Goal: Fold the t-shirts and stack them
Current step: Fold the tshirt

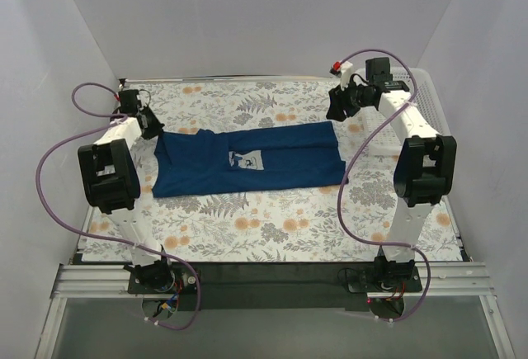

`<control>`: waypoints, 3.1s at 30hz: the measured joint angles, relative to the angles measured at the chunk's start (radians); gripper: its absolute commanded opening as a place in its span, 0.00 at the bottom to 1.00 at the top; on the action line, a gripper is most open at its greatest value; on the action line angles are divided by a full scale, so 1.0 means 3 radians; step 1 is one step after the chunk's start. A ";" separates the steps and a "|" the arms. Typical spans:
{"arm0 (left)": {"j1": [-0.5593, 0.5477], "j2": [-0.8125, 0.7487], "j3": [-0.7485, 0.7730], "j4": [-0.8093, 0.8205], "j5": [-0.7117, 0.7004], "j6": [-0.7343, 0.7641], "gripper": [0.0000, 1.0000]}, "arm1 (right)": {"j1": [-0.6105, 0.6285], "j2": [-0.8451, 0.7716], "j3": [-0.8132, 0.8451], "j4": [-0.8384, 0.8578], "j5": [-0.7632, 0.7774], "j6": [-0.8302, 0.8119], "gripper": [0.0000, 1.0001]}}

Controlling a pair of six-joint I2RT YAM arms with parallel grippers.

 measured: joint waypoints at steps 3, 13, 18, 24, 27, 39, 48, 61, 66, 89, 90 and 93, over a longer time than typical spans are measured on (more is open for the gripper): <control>0.0015 0.0182 0.0291 0.0051 0.0004 0.0003 0.00 | 0.0004 0.0233 0.0334 0.0067 0.0164 0.0181 0.49; 0.0057 0.1190 0.1391 0.0084 0.0114 0.0047 0.20 | 0.0037 0.0632 0.0631 0.0127 0.0310 0.0446 0.49; 0.0103 0.1139 0.1316 0.0141 0.0098 0.0078 0.51 | 0.0052 0.0286 0.0001 0.0191 -0.0001 0.0312 0.50; 0.0252 0.0099 0.0495 0.0267 0.0051 0.0058 0.63 | 0.0160 -0.0454 -0.1029 0.0149 -0.0394 0.0245 0.50; 0.0305 -0.0589 -0.0047 0.0393 -0.0006 0.0122 0.62 | 0.0242 -0.0669 -0.1333 0.0216 -0.0446 0.0315 0.48; 0.0343 -0.0603 -0.0774 0.0322 0.0441 0.0910 0.46 | 0.0258 -0.0759 -0.1793 0.0504 -0.0259 0.0697 0.45; 0.0343 -0.0548 -0.0802 0.0178 0.0599 0.1203 0.48 | 0.0100 -0.0759 -0.1795 0.0525 -0.0296 0.0674 0.45; 0.0343 -0.0726 -0.1119 0.0189 0.0257 0.1368 0.47 | 0.0046 -0.0739 -0.1797 0.0520 -0.0341 0.0618 0.45; 0.0343 -0.0772 -0.1160 0.0210 0.0224 0.1409 0.39 | 0.0045 -0.0731 -0.1797 0.0519 -0.0347 0.0608 0.44; 0.0343 -0.0833 -0.1286 0.0384 0.0145 0.1437 0.00 | 0.0043 -0.0773 -0.2110 0.0482 0.0088 0.0640 0.44; 0.0343 -0.0841 -0.1293 0.0398 0.0144 0.1437 0.00 | 0.0043 -0.0783 -0.2117 0.0490 0.0130 0.0670 0.44; 0.0343 -0.0852 -0.1310 0.0416 0.0141 0.1436 0.00 | 0.0043 -0.0793 -0.2117 0.0553 0.0169 0.0740 0.44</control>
